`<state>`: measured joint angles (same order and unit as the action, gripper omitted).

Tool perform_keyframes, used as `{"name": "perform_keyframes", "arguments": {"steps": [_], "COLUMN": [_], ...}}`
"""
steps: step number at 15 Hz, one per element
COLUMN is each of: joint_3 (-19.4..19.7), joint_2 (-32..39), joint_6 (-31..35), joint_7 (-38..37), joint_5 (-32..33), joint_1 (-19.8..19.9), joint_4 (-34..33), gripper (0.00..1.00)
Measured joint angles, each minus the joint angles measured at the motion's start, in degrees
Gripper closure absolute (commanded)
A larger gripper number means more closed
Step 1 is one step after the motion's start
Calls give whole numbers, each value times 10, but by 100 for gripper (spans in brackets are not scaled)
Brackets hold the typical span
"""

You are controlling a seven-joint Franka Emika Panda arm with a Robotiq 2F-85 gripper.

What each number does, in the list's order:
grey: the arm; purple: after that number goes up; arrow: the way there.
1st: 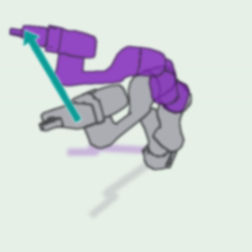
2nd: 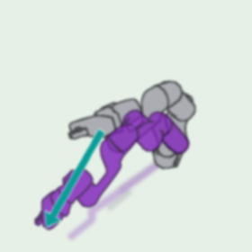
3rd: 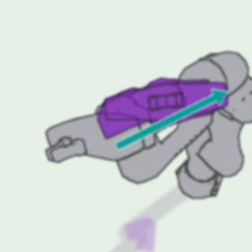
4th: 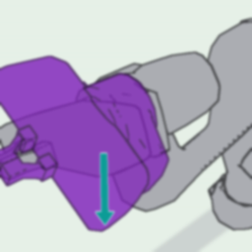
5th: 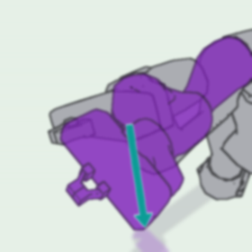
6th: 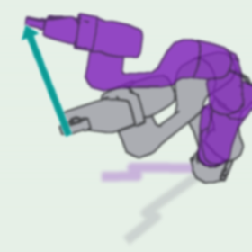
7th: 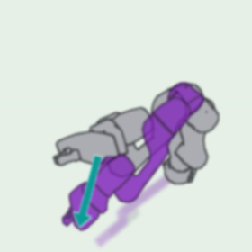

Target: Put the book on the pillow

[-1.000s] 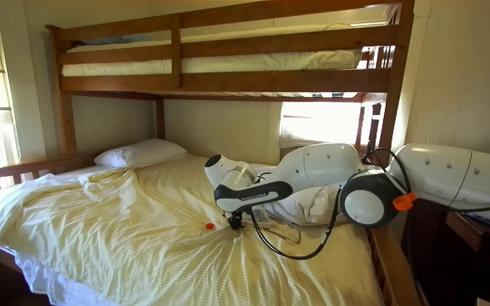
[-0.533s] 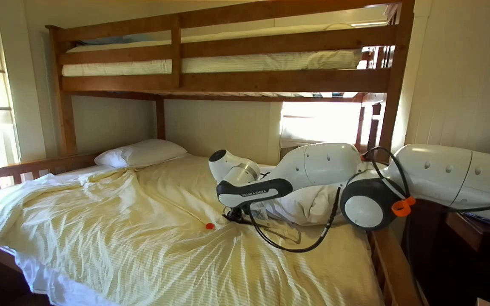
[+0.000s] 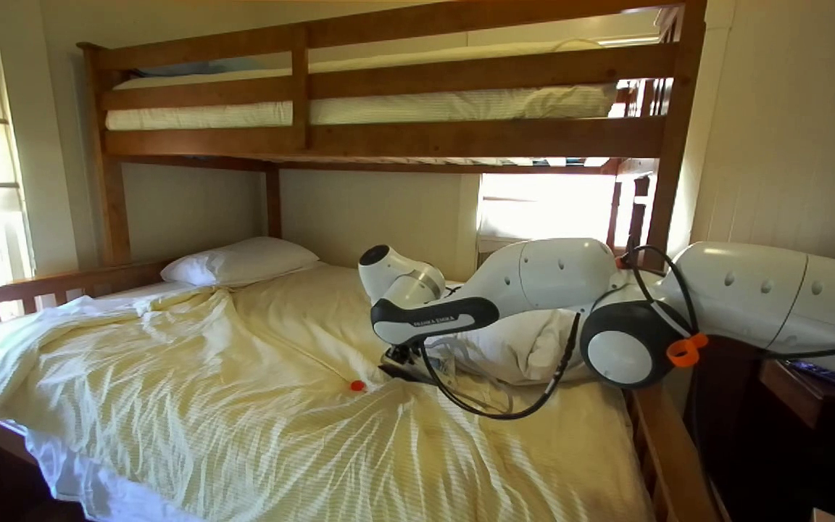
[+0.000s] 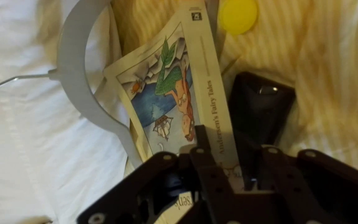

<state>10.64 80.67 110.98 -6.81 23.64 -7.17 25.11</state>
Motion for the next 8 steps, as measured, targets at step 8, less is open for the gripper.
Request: {"name": "perform_keyframes", "arguments": {"steps": [8], "joint_3": [38], "joint_2": [-75], "joint_6": [96], "joint_7": [-55], "joint_5": [0], "joint_1": [-38], "joint_4": [-7], "gripper": [94]}}
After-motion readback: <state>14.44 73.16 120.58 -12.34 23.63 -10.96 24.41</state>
